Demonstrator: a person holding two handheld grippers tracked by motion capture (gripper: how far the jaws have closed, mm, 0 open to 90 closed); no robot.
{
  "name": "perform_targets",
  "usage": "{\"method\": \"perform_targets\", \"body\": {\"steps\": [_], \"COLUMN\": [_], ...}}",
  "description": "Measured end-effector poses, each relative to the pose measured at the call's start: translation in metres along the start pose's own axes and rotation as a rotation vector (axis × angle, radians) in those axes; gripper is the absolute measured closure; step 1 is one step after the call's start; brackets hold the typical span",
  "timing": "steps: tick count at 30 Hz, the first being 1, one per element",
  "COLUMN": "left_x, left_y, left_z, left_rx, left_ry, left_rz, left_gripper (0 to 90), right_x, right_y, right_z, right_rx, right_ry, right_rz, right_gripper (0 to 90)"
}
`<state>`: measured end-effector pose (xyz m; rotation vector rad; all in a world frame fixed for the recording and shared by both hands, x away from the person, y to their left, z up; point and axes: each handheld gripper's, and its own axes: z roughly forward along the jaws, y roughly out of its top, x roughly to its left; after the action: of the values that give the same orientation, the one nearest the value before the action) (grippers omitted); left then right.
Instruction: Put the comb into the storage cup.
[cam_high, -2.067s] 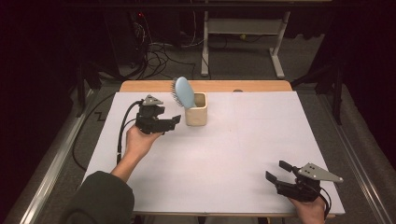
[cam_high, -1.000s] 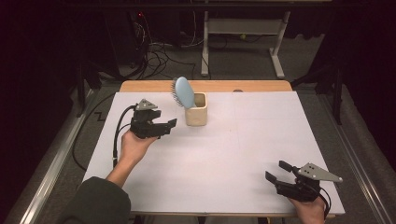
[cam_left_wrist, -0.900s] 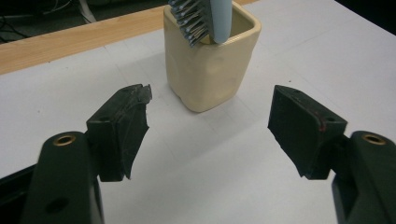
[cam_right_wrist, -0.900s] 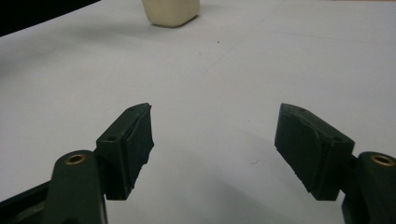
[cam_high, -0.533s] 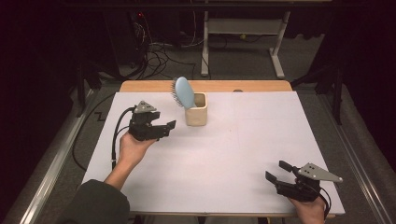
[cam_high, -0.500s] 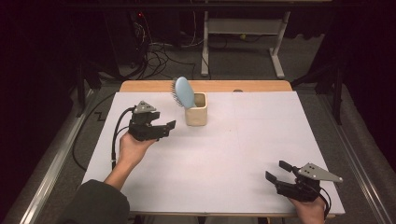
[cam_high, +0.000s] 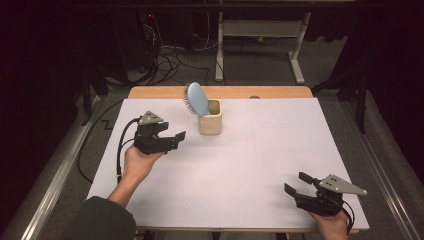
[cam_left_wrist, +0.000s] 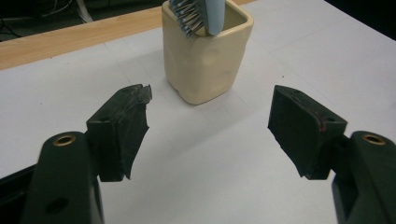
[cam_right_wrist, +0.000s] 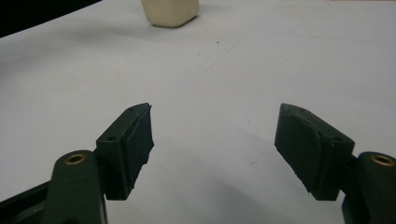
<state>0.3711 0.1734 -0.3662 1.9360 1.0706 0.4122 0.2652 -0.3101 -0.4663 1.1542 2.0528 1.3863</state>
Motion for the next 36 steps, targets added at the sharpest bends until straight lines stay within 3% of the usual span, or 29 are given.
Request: {"method": "perform_targets", "body": {"steps": [36], "left_x": [0.008], "left_y": [-0.024], "left_z": [-0.013], "left_rx": [-0.009], "left_ry": [0.000], "left_rz": [-0.044], "left_gripper": [28.9], "right_x": [0.000], "right_y": [0.000], "right_z": [0.001], "right_rx": [0.006], "right_ry": [0.004], "right_rz": [-0.006], "right_gripper": [28.4]}}
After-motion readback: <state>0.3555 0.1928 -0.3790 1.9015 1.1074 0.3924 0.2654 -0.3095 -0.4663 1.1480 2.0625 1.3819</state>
